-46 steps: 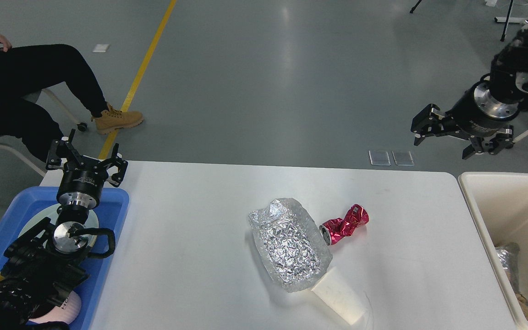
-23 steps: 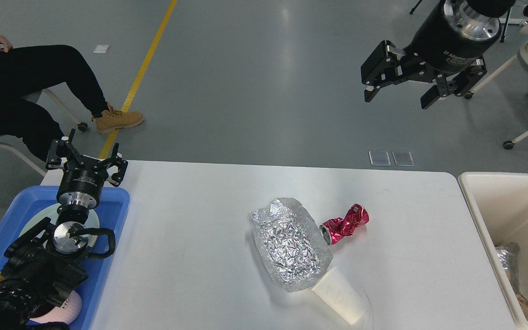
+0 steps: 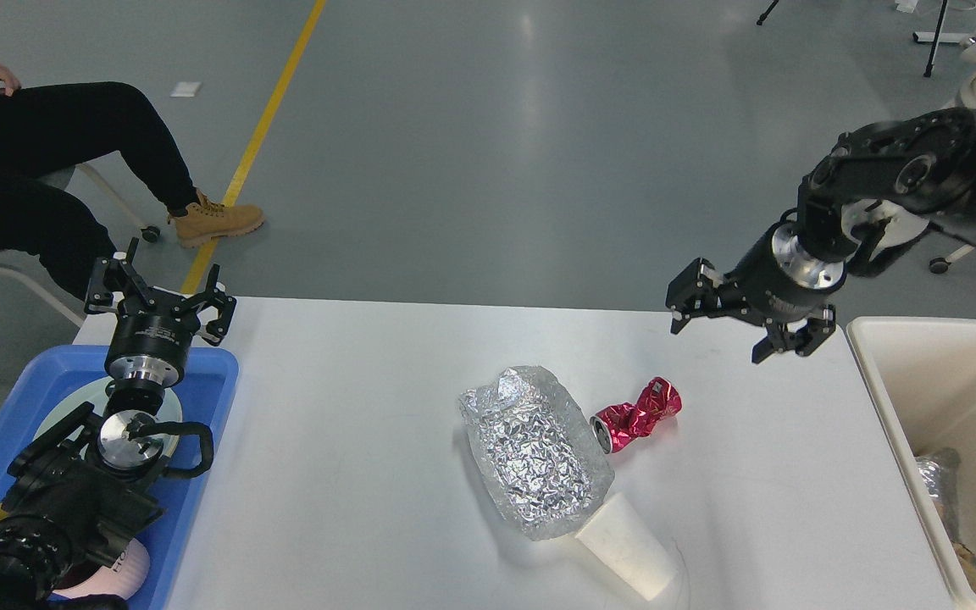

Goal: Tidy desktop
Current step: 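Move the right gripper over the red crushed can, then lower the right gripper and grasp the red crushed can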

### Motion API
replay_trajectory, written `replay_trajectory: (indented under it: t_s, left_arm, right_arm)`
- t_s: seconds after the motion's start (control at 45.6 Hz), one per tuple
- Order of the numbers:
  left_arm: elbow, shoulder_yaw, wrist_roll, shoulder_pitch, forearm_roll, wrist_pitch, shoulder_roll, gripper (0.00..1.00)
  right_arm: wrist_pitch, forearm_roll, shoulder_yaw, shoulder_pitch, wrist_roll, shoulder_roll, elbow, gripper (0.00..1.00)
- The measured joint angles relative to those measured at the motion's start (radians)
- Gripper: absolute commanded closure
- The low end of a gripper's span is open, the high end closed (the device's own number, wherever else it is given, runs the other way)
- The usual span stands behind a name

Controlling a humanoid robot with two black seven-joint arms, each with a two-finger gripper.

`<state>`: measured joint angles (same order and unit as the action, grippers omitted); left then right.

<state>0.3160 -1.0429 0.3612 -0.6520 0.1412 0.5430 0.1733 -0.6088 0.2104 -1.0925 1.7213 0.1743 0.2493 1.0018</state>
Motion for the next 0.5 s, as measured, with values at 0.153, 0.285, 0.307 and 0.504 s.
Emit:
replay_trajectory:
  t_s: [0.153,0.285,0.307,0.504]
  left_arm:
    - [0.000,0.000,0.000,0.000,0.000,0.000,0.000,0.03]
    - [0.000,0.000,0.000,0.000,0.000,0.000,0.000,0.03]
    - [0.000,0.000,0.000,0.000,0.000,0.000,0.000,0.03]
    - [0.000,0.000,0.000,0.000,0.000,0.000,0.000,0.03]
  right_arm:
    - [0.177,0.008,0.054,-0.166,0.002,-0.002,-0.053,0.00]
    - [0.257,0.009,0.099,-0.255,0.002,-0.024,-0.105,0.00]
    - [0.262,0.009,0.109,-0.267,0.002,-0.028,-0.113,0.00]
    - [0.303,0.009,0.195,-0.387,0.005,-0.079,-0.227,0.01]
